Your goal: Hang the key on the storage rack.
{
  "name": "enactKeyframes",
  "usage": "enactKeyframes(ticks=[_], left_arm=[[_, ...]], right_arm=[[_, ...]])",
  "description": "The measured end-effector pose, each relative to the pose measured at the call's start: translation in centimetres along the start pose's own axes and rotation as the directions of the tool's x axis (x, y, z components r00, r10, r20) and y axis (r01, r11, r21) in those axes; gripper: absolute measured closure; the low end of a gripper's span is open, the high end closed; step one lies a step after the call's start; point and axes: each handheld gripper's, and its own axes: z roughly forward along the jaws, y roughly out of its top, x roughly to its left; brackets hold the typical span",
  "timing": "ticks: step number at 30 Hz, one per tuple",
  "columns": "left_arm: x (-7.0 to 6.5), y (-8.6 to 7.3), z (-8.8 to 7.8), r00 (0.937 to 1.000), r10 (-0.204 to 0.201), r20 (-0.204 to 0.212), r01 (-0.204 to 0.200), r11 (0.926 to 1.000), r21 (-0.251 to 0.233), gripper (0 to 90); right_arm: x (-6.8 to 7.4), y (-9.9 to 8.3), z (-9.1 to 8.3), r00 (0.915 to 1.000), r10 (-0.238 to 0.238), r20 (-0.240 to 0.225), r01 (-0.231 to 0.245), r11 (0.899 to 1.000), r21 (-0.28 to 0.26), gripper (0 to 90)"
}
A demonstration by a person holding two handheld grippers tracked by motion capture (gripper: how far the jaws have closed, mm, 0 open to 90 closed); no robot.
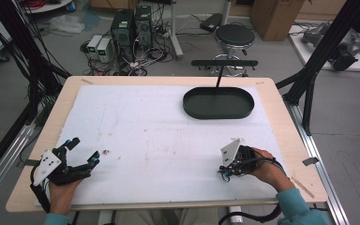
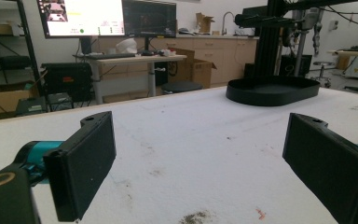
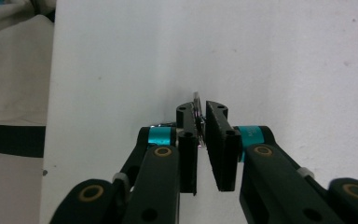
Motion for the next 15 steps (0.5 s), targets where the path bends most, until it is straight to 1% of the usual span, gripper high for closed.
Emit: enactKeyframes(ticks=[3,4,5,7,11,15], left_arm=[[-0.01,0.0,0.0,1.0,-0.001,0.001,0.001,1.0,0.0,9.9],[-0.01,0.0,0.0,1.0,-0.001,0.001,0.001,1.0,0.0,9.9],[-0.01,-0.01,0.0,1.0,-0.002,0.0,0.002,1.0,0.001,9.9],[-0.01,0.0,0.0,1.0,-0.001,0.001,0.001,1.0,0.0,9.9],[-0.02,0.0,0.02,1.0,-0.001,-0.001,0.001,1.0,0.0,9.9],[-0.03,0.0,0.01,1.0,0.001,0.0,-0.001,1.0,0.001,9.9]], right_arm=[[-0.09,-0.06,-0.04,0.9999,0.011,0.003,-0.011,1.0,-0.003,86.9],[-0.11,-0.09,-0.04,0.9998,0.018,-0.003,-0.018,1.0,-0.005,87.0],[-0.13,-0.1,-0.06,0.9998,0.02,0.002,-0.02,1.0,-0.004,87.4],[-0.16,-0.12,-0.08,0.9997,0.025,-0.005,-0.025,1.0,-0.002,87.6],[-0.23,-0.12,-0.07,0.9995,0.033,-0.002,-0.033,0.999,-0.005,87.6],[-0.3,-0.06,-0.05,0.9977,0.067,-0.006,-0.067,0.998,-0.005,88.5]])
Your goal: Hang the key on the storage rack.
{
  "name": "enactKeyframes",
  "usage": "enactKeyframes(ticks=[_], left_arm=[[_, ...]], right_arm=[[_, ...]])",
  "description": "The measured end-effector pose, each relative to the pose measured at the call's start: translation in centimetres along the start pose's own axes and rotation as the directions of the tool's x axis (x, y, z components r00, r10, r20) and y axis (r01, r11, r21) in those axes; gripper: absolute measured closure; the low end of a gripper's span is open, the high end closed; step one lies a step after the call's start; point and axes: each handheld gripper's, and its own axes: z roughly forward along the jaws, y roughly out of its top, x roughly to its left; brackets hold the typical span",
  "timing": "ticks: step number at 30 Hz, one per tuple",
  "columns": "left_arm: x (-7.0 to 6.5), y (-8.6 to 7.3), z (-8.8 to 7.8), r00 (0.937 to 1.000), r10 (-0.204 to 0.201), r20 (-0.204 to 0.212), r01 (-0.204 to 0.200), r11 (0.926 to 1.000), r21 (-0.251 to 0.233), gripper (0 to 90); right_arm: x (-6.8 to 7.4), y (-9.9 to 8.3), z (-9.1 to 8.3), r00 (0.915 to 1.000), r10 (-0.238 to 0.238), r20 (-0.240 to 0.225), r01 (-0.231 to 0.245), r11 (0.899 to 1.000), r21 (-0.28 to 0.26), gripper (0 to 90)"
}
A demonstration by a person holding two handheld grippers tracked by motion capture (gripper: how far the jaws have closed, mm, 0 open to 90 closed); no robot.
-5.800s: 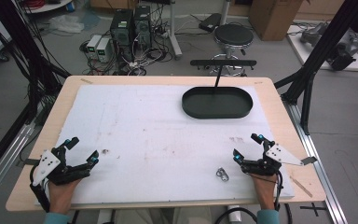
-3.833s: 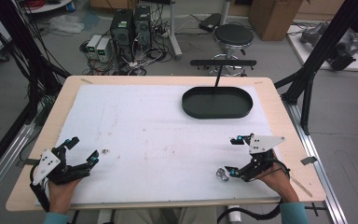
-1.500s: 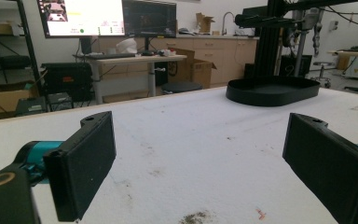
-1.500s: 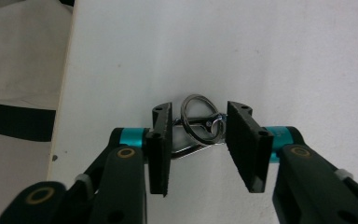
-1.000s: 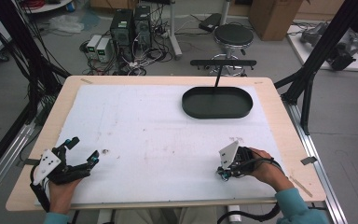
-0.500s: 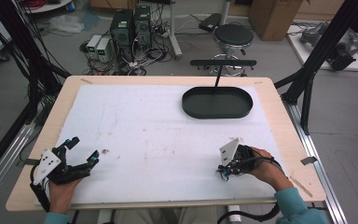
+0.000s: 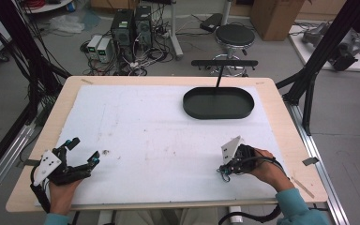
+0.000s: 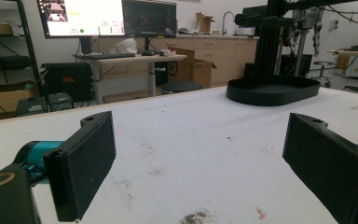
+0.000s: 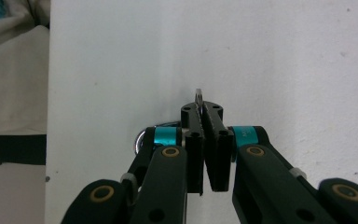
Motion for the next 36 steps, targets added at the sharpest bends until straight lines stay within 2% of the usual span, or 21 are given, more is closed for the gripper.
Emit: enactKeyframes(ticks=[3,4,7,9,12,16,19,21,25,27,29,31,32,34,36], left_arm=[[0.0,0.0,0.0,1.0,0.001,-0.001,-0.001,1.0,0.0,9.9],[0.0,0.0,0.0,1.0,0.0,0.0,0.0,1.0,0.0,9.9],[0.0,0.0,0.0,1.0,-0.001,0.0,0.001,1.0,0.0,9.9],[0.0,0.0,0.0,1.0,-0.001,0.0,0.001,1.0,0.0,9.9],[0.0,0.0,0.0,1.0,-0.001,0.0,0.001,1.0,0.0,9.9],[0.0,0.0,0.0,1.0,-0.001,-0.001,0.001,1.0,0.0,9.9],[0.0,0.0,0.0,1.0,0.0,-0.001,0.0,1.0,0.0,9.9],[0.0,0.0,0.0,1.0,0.0,0.0,0.0,1.0,0.0,9.9],[0.0,0.0,0.0,1.0,-0.001,0.0,0.001,1.0,0.0,9.9],[0.0,0.0,0.0,1.0,-0.001,0.0,0.001,1.0,0.0,9.9],[0.0,0.0,0.0,1.0,-0.002,-0.001,0.002,1.0,-0.001,9.9],[0.0,0.0,0.0,1.0,-0.001,0.0,0.001,1.0,-0.001,9.9],[0.0,0.0,0.0,1.0,0.0,-0.001,0.0,1.0,0.0,9.9],[0.0,0.0,0.0,1.0,0.0,0.0,0.0,1.0,0.001,9.9],[0.0,0.0,0.0,1.0,0.002,0.001,-0.002,1.0,0.003,9.9]], right_arm=[[-0.1,0.0,0.0,0.9991,0.042,-0.007,-0.042,0.999,-0.005,88.9],[-0.2,0.0,-0.1,0.9976,0.069,0.0,-0.069,0.998,-0.014,89.0],[-0.5,-0.1,-0.5,0.9895,0.144,-0.016,-0.144,0.988,-0.061,89.1],[-0.8,-0.2,-0.8,0.9867,0.162,-0.018,-0.163,0.982,-0.094,89.2],[-1.0,-0.3,-1.5,0.9767,0.212,-0.035,-0.214,0.966,-0.144,89.2],[-1.3,-0.3,-2.4,0.9695,0.242,-0.034,-0.244,0.949,-0.198,89.2],[-1.7,-0.4,-2.9,0.9631,0.266,-0.043,-0.268,0.931,-0.247,89.2],[-1.9,-0.5,-3.3,0.9571,0.286,-0.049,-0.288,0.916,-0.281,89.1],[-2.5,-0.7,-4.5,0.9291,0.363,-0.07,-0.361,0.85,-0.384,89.1],[-2.9,-0.9,-5.2,0.9186,0.387,-0.078,-0.381,0.815,-0.437,89.1],[-3.2,-0.9,-6.0,0.911,0.406,-0.074,-0.39,0.79,-0.473,89.1],[-3.6,-1.0,-6.7,0.9063,0.418,-0.062,-0.391,0.774,-0.498,89.1],[-3.8,-1.0,-7.0,0.9005,0.431,-0.057,-0.398,0.764,-0.508,89.1],[-4.2,-1.0,-7.7,0.8943,0.445,-0.046,-0.402,0.754,-0.519,89.1],[-4.7,-0.9,-8.4,0.8912,0.453,-0.024,-0.396,0.752,-0.527,89.1]])
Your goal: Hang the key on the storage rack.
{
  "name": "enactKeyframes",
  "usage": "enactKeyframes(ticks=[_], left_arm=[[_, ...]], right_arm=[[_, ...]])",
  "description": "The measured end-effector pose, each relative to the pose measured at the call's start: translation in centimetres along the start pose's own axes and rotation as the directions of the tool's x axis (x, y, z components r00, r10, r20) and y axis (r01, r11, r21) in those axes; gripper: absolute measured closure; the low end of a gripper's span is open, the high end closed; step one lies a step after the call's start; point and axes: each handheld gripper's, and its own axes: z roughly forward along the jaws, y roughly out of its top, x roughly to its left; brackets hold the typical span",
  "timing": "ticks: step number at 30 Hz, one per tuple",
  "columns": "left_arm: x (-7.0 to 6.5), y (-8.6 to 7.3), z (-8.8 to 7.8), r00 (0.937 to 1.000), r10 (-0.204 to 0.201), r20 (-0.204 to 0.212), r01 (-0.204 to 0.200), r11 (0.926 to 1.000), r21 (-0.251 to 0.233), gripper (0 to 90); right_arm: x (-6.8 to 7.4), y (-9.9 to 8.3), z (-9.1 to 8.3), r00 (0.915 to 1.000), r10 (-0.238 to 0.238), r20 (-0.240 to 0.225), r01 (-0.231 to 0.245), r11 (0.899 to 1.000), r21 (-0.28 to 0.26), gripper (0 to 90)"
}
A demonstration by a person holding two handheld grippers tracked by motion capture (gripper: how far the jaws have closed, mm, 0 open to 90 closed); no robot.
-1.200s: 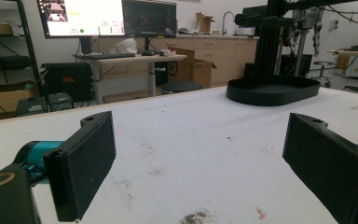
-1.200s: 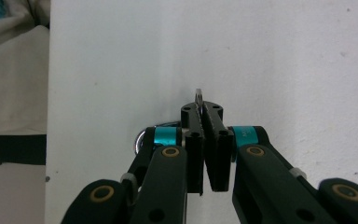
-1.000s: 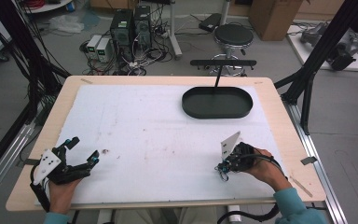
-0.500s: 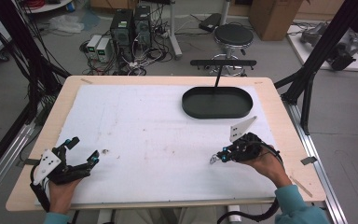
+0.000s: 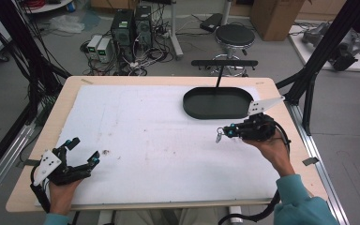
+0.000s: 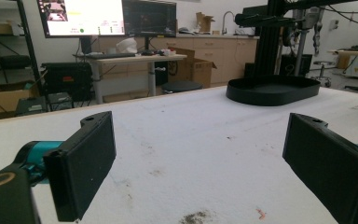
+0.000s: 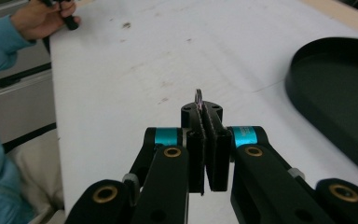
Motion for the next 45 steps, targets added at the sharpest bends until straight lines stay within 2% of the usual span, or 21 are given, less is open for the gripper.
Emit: enactKeyframes(ticks=[9,18,23,31,33,36,41,44,45], left_arm=[[0.0,0.0,0.0,1.0,0.003,-0.002,-0.003,1.0,0.001,9.9],[0.0,0.0,0.1,1.0,-0.002,0.0,0.002,1.0,0.008,9.9],[0.0,0.0,0.1,1.0,0.001,-0.002,-0.001,1.0,0.008,9.9],[-0.1,0.0,0.1,1.0,0.002,-0.007,-0.002,1.0,0.007,9.9],[-0.1,0.0,0.1,1.0,0.002,-0.006,-0.002,1.0,0.006,9.9],[0.0,0.0,0.1,1.0,-0.006,-0.006,0.006,1.0,0.008,9.9],[0.0,0.0,0.1,1.0,0.0,-0.007,0.0,0.9999,0.011,9.9],[0.0,0.0,0.1,1.0,0.0,-0.006,0.0,0.9999,0.01,9.9],[0.0,0.0,0.1,1.0,0.0,-0.006,0.0,0.9999,0.011,9.9]], right_arm=[[-1.4,2.8,-1.6,0.9979,-0.003,0.064,0.007,0.998,-0.064,89.1],[-3.9,4.7,-2.5,0.9911,0.012,0.133,0.004,0.993,-0.121,89.1],[-5.5,5.6,-3.1,0.9866,0.028,0.161,-0.006,0.991,-0.134,89.1],[-7.7,7.5,-3.9,0.9761,0.041,0.214,-0.016,0.993,-0.119,89.1],[-8.1,8.1,-4.1,0.9746,0.044,0.22,-0.016,0.991,-0.131,89.1],[-8.7,8.8,-4.4,0.9745,0.054,0.218,-0.015,0.984,-0.178,89.1],[-9.4,10.1,-4.5,0.9713,0.044,0.234,-0.005,0.986,-0.166,89.1],[-9.9,10.6,-4.6,0.9686,0.051,0.243,-0.015,0.989,-0.147,89.1],[-10.1,10.8,-4.6,0.9651,0.046,0.258,-0.007,0.989,-0.149,89.1]])
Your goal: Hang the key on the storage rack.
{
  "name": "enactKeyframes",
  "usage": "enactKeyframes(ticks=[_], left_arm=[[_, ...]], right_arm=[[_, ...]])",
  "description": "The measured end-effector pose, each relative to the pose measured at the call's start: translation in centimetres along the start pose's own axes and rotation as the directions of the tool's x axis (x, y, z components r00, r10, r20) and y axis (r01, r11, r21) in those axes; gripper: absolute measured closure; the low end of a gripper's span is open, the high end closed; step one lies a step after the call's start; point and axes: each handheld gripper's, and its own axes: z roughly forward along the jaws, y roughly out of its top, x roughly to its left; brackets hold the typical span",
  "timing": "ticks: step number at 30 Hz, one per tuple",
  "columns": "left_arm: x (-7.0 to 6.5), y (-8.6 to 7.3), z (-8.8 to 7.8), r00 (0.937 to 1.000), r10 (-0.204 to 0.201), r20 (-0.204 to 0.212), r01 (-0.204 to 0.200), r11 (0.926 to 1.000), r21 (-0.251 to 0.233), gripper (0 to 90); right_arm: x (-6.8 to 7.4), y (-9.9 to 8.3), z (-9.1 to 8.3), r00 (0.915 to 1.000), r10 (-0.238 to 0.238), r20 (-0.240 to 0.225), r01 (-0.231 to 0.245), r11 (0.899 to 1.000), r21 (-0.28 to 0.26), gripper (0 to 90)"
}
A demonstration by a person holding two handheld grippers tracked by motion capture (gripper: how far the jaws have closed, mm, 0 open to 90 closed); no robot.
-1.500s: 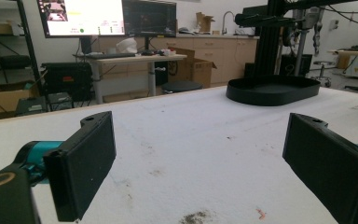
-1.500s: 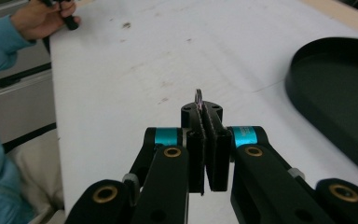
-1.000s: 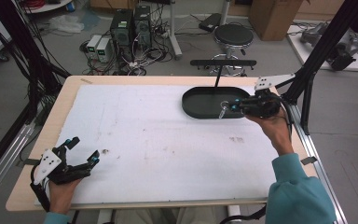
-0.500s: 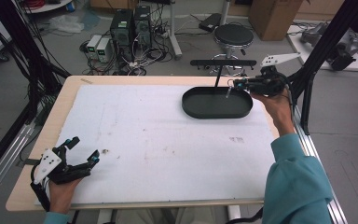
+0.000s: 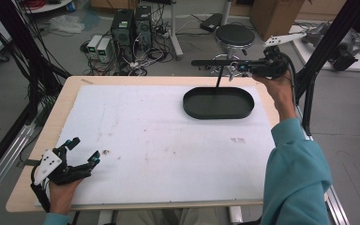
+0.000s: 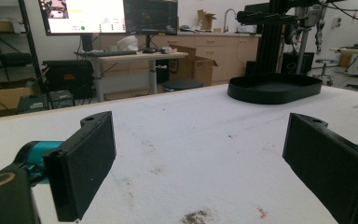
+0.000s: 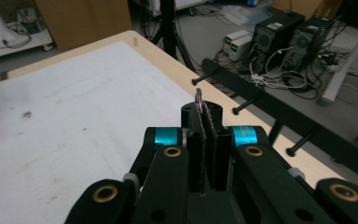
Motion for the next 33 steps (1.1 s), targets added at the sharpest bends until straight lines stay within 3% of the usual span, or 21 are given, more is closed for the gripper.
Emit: enactKeyframes(ticks=[9,23,33], left_arm=[[0.0,0.0,0.0,1.0,-0.002,0.0,0.002,1.0,0.0,9.9],[0.0,0.0,0.0,1.0,-0.004,0.0,0.004,1.0,0.0,9.9],[0.0,0.0,0.0,1.0,0.0,-0.003,0.0,1.0,0.0,9.9]], right_arm=[[-1.9,0.7,0.1,0.9986,0.045,0.028,-0.045,0.999,-0.008,89.1],[-3.5,0.8,1.7,0.9964,0.027,0.081,-0.035,0.995,0.098,89.0],[-4.1,0.1,3.3,0.9956,0.037,0.087,-0.05,0.987,0.155,89.1]])
